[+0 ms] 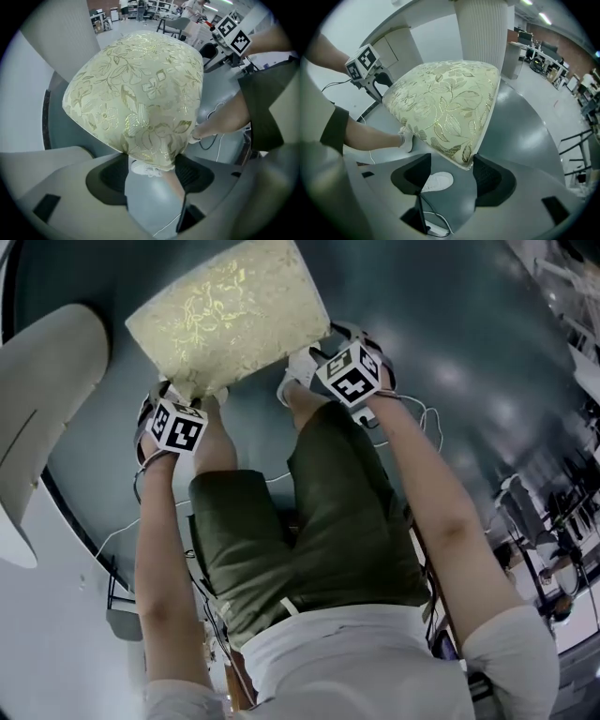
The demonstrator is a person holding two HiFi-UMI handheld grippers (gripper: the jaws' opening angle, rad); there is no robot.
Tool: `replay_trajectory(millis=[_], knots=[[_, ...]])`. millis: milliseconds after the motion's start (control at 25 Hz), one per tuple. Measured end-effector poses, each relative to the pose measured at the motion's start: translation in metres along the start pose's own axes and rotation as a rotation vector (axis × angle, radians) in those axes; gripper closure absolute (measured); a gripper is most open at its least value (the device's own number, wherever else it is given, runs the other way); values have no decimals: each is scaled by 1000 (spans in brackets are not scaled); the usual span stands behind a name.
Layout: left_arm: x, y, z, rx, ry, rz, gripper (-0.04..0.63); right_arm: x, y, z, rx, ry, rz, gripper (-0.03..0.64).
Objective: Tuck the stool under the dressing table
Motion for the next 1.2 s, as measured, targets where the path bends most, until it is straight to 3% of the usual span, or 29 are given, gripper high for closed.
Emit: replay_trajectory(millis=[520, 560, 600, 720, 760, 800, 920, 1200], knots=[[-25, -10, 76, 304, -150, 34, 295, 4, -4, 60, 303, -43, -17, 351], [-25, -10, 76, 292, -156, 31, 295, 4, -6, 59, 287, -46, -10, 350], [-23, -9, 65, 230, -148, 25, 298, 2, -7, 47, 219, -50, 7, 350], [-14, -16, -15, -196, -60, 0, 312, -12, -18, -39, -208, -65, 105, 354], [-11, -18, -29, -294, -44, -1, 326, -13, -24, -53, -290, -71, 126, 356], [-9, -17, -32, -343, -43, 4, 345, -11, -26, -55, -315, -77, 136, 356], [-2, -6, -25, -368, -77, 38, 393, -1, -16, -31, -272, -98, 142, 354], [-1, 3, -13, -315, -124, 94, 411, 4, 1, -2, -230, -116, 140, 357]])
Point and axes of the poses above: the fingertips, and each gripper's own axes: x forward along the fingers, z to its left, y out of its underside, the point moved 7 cm from there along -x, backward along the fingers, and after that the axes turned 13 degrees about z, right-handed, at the moved point
